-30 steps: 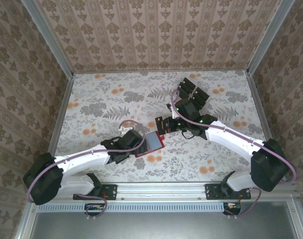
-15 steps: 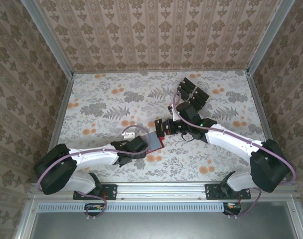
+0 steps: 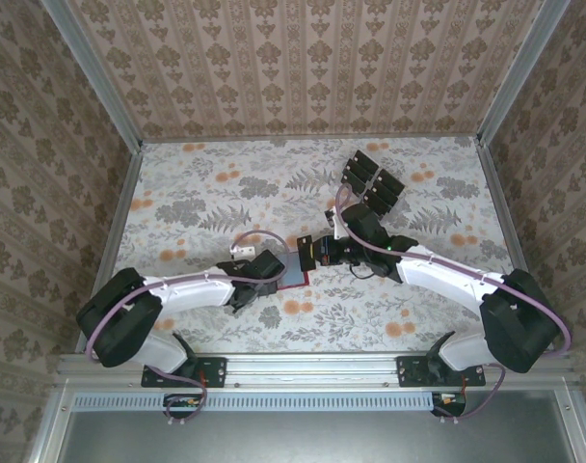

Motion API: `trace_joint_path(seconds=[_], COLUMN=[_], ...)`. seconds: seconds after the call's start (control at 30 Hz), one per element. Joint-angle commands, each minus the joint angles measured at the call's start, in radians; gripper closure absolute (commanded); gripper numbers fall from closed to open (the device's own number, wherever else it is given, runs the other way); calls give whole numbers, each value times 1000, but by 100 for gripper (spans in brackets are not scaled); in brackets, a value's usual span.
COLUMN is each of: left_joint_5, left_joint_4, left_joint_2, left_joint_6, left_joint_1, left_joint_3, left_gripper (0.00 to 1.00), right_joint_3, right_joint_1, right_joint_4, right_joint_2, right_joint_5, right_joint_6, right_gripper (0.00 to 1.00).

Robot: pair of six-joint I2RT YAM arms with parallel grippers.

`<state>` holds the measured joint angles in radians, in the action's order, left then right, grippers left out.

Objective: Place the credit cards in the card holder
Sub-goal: Rotate the card holder at the center of the table, then insert the credit card into the card slot.

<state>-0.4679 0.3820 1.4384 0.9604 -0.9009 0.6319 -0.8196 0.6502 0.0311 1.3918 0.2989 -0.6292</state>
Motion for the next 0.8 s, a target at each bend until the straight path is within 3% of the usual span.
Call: trace_joint_path(seconds=[0.0, 0.13, 0.3, 0.5, 0.77], left_joint_5=[16, 20, 48, 118, 182], left_joint_4=[64, 75, 49, -28, -118], left_joint_2=[-18, -116, -196, -179, -126], left_joint_6=[-65, -78, -133, -215, -240], left_joint_1=[13, 15, 80, 164, 174], left_joint_3=[-6, 5, 5, 2, -31], left_gripper=[0, 0, 0, 0, 0], right_joint_3=[18, 37, 71, 126, 163], right_joint_1=[9, 11, 11, 14, 35], right_joint_4=[-71, -123, -212, -363, -512], right_joint_2=[-8, -7, -6, 48, 141], right_joint_5=[28, 33, 33, 24, 11], right_joint_6=[-40, -72, -116, -187, -251], right_gripper=[100, 100, 100, 100, 100])
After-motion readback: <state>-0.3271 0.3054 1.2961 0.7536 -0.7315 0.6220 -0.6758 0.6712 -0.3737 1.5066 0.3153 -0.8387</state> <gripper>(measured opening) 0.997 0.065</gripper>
